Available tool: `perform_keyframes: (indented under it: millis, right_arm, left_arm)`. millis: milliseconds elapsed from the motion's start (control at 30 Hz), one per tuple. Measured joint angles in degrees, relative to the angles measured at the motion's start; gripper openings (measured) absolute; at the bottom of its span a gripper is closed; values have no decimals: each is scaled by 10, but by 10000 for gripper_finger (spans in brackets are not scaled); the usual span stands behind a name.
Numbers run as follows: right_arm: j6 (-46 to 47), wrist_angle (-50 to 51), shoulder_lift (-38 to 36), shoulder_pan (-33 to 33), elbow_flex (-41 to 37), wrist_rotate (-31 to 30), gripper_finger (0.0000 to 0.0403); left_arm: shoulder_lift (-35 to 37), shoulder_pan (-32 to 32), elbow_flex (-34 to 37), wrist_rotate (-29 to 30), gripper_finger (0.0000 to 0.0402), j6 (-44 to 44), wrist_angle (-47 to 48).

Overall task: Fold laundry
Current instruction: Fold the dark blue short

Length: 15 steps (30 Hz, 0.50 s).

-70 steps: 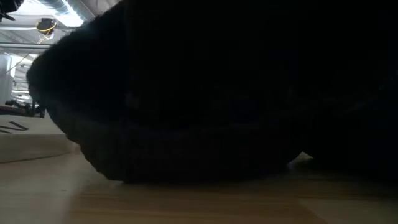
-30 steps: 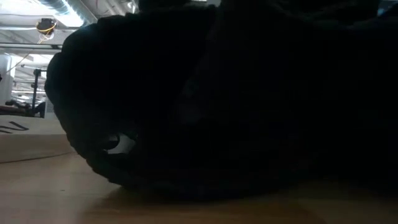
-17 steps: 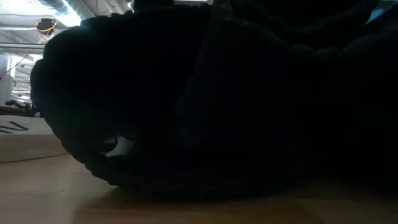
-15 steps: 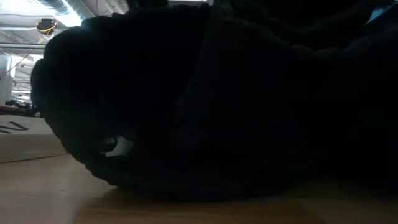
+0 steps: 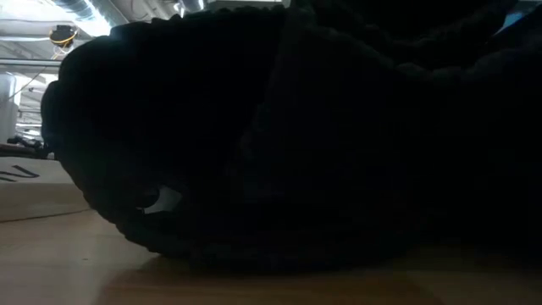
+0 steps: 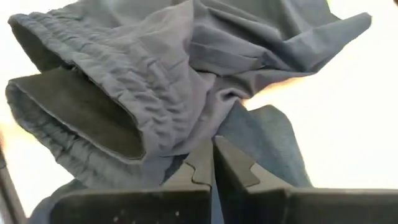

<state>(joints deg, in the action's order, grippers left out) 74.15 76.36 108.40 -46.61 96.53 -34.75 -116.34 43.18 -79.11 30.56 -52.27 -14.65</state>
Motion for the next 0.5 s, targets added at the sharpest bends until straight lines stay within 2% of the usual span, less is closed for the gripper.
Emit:
perform_keyframes:
  millis: [67,167,333,500]
  right_arm:
    - [0,22,0,-1,0,-2,8]
    - [0,44,-4,-4,0,-1,27]
    - [4,52,-21,-12,0,-26,98]
    - [6,64,-22,-5,0,-32,171]
  left_arm:
    - [-28,1,-38,40,236,-65,84]
    - [-39,1,-68,51,236,-158,178]
    - [-37,8,-83,52,236,-120,213]
    - [-45,6,-84,54,236,-163,301]
